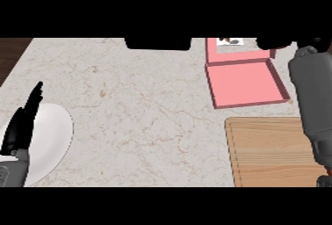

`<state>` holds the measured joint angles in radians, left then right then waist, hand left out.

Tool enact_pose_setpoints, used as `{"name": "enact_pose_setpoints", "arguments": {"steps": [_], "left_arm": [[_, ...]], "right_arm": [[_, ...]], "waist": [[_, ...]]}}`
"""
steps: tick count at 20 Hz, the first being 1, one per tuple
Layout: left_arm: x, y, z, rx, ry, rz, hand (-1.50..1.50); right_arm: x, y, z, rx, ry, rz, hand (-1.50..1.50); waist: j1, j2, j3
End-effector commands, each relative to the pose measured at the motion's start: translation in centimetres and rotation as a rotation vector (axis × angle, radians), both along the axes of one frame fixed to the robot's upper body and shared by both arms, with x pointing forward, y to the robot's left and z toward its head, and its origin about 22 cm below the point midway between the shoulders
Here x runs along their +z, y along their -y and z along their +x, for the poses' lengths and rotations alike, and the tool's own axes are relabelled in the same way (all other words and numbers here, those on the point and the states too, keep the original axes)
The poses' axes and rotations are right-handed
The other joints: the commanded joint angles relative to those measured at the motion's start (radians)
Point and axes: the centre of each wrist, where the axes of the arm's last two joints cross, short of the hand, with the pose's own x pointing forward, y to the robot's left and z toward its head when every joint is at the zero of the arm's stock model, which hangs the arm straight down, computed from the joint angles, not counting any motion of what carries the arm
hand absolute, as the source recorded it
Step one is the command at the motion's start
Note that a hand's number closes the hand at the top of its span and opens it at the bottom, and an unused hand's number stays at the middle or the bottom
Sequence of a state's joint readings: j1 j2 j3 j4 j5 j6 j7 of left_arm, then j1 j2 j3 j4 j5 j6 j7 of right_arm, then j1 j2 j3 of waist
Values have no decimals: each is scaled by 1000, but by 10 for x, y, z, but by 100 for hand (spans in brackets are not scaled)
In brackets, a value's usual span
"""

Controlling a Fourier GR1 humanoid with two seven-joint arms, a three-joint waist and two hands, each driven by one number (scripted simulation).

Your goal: Pick the bell pepper from the cutting board and place it in the cardboard box

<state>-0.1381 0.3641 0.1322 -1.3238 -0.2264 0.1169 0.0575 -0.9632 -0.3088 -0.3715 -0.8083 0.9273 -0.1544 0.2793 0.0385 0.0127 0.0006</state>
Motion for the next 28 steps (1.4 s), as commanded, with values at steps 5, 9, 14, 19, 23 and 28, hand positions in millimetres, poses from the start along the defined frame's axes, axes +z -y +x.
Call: {"name": "enact_pose_setpoints", "arguments": {"steps": [5,9,14,19,23,28], "left_arm": [[-3,8,1,-31,7,-27,0],[12,13,13,-50,11,-16,0],[19,14,19,-29,29,1,0],[17,7,21,-33,14,-12,0],[11,-7,7,-24,0,-10,0],[0,2,-6,-11,-17,-11,0]], "right_arm": [[-33,-12,22,-127,-80,64,150],[-42,9,20,-135,-112,187,-150],[-47,7,20,-96,-36,181,-150],[-42,4,22,-82,143,192,-150],[-38,26,17,-140,288,261,-150],[-37,54,9,-143,377,362,-150]], "waist": [[29,13,1],[34,19,2],[36,17,3],[25,16,2],[16,8,2],[-8,-4,1]]}}
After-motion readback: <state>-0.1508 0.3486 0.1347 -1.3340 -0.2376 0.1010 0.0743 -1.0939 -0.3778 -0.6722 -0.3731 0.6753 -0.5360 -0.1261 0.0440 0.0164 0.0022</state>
